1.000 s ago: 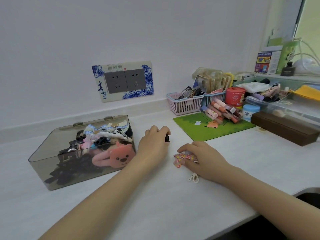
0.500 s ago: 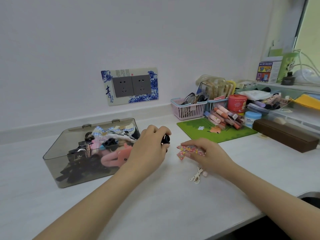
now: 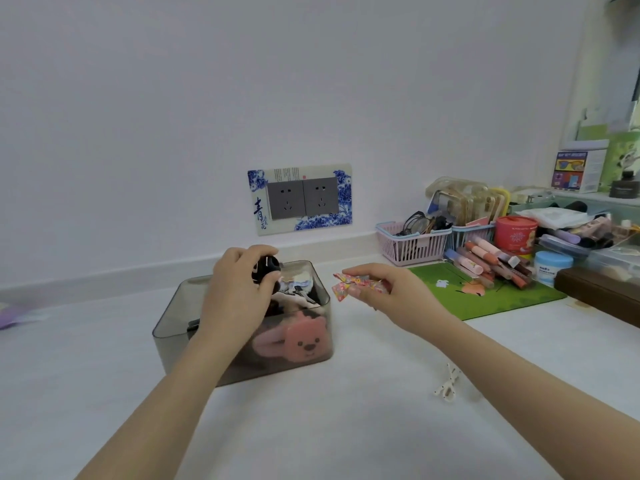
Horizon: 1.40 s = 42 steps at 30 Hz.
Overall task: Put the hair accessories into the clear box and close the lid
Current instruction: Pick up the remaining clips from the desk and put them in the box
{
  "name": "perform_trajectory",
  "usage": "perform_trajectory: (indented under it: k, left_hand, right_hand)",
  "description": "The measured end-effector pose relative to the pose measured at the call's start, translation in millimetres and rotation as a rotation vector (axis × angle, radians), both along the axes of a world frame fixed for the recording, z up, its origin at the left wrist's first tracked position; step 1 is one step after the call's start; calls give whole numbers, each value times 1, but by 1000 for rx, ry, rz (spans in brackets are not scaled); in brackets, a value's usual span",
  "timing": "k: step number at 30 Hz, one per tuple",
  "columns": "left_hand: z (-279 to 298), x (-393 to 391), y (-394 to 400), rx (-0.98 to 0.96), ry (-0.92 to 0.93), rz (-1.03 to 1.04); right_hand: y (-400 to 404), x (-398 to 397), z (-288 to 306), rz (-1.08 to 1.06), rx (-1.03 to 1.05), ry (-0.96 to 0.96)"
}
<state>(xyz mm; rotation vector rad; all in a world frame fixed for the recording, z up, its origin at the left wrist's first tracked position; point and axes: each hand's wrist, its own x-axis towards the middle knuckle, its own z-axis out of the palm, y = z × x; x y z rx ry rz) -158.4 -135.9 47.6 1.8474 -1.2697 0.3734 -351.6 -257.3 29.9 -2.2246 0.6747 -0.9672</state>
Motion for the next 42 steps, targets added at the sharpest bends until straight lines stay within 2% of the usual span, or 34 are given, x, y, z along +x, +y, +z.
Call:
perform_trajectory:
  k: [3,9,16,21,27,33,35,40,42]
  left_hand:
    - [-2,22,4,25,59,34]
    - [-9,43,12,193,112,25]
    - [-10,54,28,262,157,-136]
    - [-13,58,30,269,97,-109]
    - [-12,60,32,227,109,-7]
    - [-11,54,36,471,22,28]
    - [-13,52,36,454,18,19]
    - [-9,48,37,202,56,21]
    - [-8,45,37,225,31,23]
  right_hand:
    - [7,28,8,40,-17,-16]
    - [22,84,12,88,-53,36]
    - [20,108,14,207,-110,259]
    - [19,103,18,248,-134,391]
    - [16,103,16,254,-108,361]
    - [19,105,10,188,-124,315]
    - [22,104,10,190,-126,308]
    - [26,103,10,95,-130,180]
    - [26,101,7,35,-138,201]
